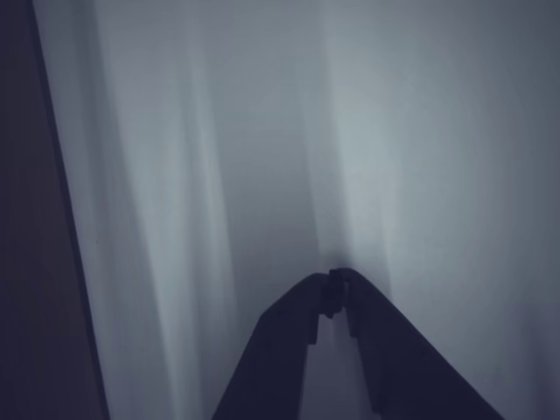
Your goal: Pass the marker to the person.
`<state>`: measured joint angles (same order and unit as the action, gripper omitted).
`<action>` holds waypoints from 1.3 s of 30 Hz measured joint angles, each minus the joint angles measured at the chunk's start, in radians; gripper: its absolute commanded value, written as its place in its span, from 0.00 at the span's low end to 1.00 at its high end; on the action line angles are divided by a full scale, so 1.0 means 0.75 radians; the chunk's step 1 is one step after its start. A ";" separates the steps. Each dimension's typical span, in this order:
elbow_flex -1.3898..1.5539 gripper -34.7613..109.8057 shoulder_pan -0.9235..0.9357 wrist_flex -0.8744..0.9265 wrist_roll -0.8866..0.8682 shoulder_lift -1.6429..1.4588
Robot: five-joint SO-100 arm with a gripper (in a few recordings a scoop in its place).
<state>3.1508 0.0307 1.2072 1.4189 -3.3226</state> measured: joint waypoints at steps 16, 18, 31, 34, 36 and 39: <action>0.000 0.21 -0.004 0.000 0.002 0.000; 0.000 0.21 -0.002 0.000 0.002 0.000; -0.260 0.21 -0.014 -0.276 -0.051 0.562; -0.483 0.21 -0.065 -0.290 -0.115 0.806; -0.659 0.21 -0.123 -0.272 -0.178 0.957; -0.967 0.22 -0.196 -0.182 -0.303 1.207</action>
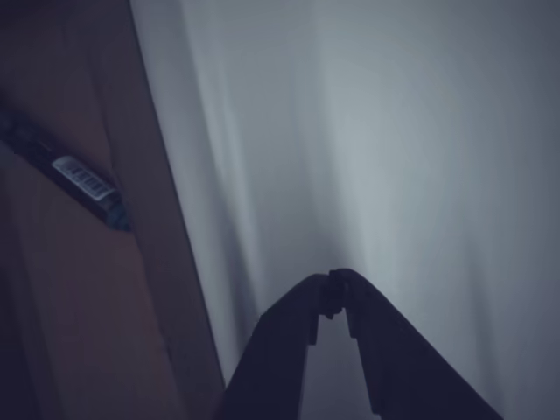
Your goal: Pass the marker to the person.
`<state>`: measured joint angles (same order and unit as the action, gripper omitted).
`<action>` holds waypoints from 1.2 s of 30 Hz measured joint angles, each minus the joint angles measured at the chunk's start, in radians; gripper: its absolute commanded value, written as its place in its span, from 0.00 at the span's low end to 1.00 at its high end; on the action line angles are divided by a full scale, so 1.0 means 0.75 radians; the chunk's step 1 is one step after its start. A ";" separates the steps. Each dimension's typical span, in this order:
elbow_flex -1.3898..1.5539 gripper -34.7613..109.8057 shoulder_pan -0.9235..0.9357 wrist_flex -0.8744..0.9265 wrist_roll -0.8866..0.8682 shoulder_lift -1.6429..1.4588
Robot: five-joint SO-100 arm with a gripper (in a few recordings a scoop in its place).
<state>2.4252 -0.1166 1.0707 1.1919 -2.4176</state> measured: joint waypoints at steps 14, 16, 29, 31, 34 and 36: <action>-1.080 0.27 -0.389 0.432 -0.027 0.951; -1.107 0.28 -0.450 0.425 0.039 1.019; -1.295 0.32 -0.554 0.556 0.524 1.190; -1.295 0.33 -0.495 0.556 0.679 1.190; -1.274 0.33 -0.409 0.524 0.828 1.190; -1.248 0.33 -0.376 0.493 0.914 1.190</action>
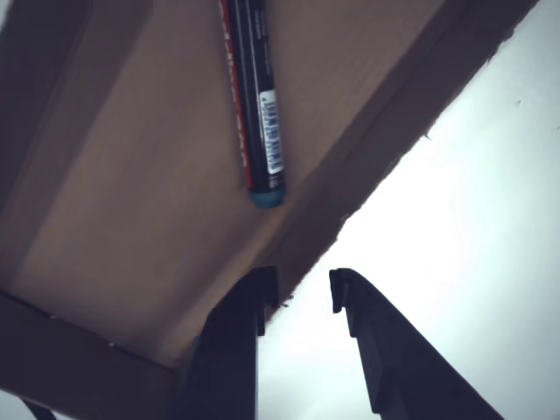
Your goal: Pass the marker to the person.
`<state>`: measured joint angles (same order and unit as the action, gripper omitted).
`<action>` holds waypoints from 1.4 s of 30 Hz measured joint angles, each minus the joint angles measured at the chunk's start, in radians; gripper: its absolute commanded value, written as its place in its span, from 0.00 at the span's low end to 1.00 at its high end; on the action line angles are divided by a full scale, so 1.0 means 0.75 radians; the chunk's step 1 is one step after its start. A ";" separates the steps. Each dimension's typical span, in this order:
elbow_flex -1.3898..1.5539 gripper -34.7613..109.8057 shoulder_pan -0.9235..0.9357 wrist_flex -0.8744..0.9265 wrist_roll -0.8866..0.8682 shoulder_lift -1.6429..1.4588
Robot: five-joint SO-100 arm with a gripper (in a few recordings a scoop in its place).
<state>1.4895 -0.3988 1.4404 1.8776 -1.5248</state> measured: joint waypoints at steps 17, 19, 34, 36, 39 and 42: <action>-0.065 0.32 0.149 -0.131 0.239 0.176; -0.149 0.32 0.145 -0.131 0.247 0.231; -0.620 0.32 0.106 -0.049 0.229 0.462; -0.624 0.32 0.100 -0.082 0.225 0.530; -0.671 0.32 0.090 -0.086 0.227 0.634; -0.699 0.32 0.084 -0.098 0.237 0.691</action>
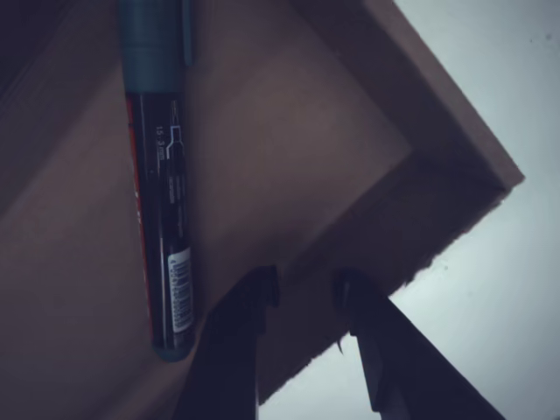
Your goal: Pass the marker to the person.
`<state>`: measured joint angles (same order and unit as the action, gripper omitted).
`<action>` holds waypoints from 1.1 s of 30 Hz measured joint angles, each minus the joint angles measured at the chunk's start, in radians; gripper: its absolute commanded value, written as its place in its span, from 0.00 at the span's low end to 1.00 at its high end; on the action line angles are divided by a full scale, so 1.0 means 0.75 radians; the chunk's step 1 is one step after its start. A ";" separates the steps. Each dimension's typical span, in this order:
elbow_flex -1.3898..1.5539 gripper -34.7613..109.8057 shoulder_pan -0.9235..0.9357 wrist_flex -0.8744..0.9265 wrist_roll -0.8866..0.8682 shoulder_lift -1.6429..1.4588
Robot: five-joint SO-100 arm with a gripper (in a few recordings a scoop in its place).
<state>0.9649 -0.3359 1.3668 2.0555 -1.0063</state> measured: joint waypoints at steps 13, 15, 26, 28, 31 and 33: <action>-0.127 0.33 -0.258 0.096 -0.092 0.016; -0.133 0.33 -0.288 0.110 -0.117 0.016; -0.100 0.35 -0.307 0.082 -0.172 0.016; -0.090 0.35 -0.299 0.057 -0.176 0.016; -0.059 0.36 -0.280 -0.027 -0.202 0.037; -0.059 0.36 -0.256 -0.059 -0.217 0.057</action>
<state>0.9204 -0.5277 1.3223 1.8929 -0.9633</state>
